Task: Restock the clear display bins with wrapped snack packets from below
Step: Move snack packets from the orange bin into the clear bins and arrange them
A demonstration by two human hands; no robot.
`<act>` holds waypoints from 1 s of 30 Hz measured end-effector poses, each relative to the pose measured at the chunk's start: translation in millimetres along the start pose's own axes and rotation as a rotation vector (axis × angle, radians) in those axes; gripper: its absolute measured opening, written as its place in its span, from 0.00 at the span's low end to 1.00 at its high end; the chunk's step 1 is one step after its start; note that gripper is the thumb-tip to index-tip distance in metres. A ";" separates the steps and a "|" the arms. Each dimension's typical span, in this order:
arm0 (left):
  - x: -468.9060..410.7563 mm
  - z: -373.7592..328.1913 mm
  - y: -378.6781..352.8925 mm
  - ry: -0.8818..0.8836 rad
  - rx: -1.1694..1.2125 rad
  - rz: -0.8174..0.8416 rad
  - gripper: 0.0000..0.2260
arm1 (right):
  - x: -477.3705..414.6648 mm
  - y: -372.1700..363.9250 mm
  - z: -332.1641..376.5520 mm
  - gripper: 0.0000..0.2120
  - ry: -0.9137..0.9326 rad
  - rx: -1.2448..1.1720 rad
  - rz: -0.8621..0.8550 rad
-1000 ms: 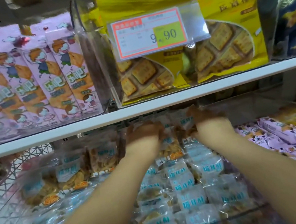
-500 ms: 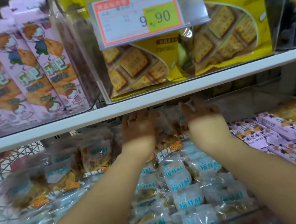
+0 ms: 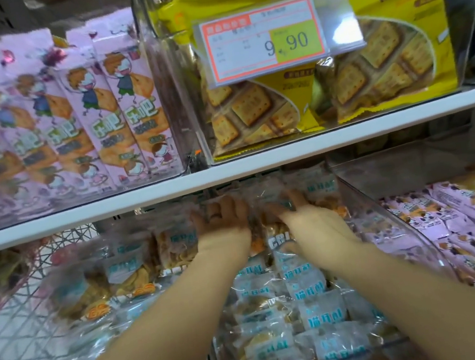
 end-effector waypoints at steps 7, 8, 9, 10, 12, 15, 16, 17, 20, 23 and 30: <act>-3.0 9.7 -10.6 -0.008 -0.066 0.110 0.30 | -13.3 -5.8 2.0 0.31 -0.053 0.044 -0.021; -3.5 9.0 -13.7 -0.009 -0.064 0.095 0.29 | -14.4 -7.7 2.8 0.32 -0.058 0.051 -0.014; -4.8 7.1 -11.0 -0.007 -0.047 0.077 0.27 | -14.9 -8.9 2.8 0.33 -0.062 0.051 -0.007; -5.3 6.3 -11.5 0.005 -0.025 0.082 0.25 | -14.5 -10.0 2.3 0.34 -0.063 0.045 0.003; -1.7 6.1 -9.1 0.003 -0.029 0.076 0.23 | -10.7 -8.1 1.6 0.36 -0.047 0.018 0.036; 4.9 7.6 -1.3 -0.033 -0.184 -0.018 0.26 | 2.9 1.5 3.5 0.39 0.032 -0.020 0.090; 7.0 6.3 5.7 -0.044 -0.152 -0.033 0.28 | 8.2 6.1 2.8 0.37 0.035 -0.037 0.100; 8.7 4.5 9.9 -0.045 -0.100 0.030 0.30 | 13.2 11.3 0.6 0.33 0.021 -0.054 0.096; 11.5 -2.6 22.6 0.002 0.044 -0.063 0.26 | 20.3 24.8 -19.2 0.21 -0.142 -0.107 0.060; 11.7 -21.6 38.7 -0.096 0.147 -0.064 0.24 | 21.2 22.1 -37.5 0.20 -0.292 -0.144 0.127; 3.4 -47.7 12.4 -0.189 0.247 0.083 0.40 | 23.4 -1.7 -47.4 0.35 -0.353 -0.246 0.223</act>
Point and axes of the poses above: each hand's wrist, its own x-axis away from the middle knuckle, its own y-axis out of the back of the hand, z = x × y, the point moved 7 cm from there along -x, towards the middle knuckle, and after that the axes turned 2 degrees about x, right-handed, at the moved point
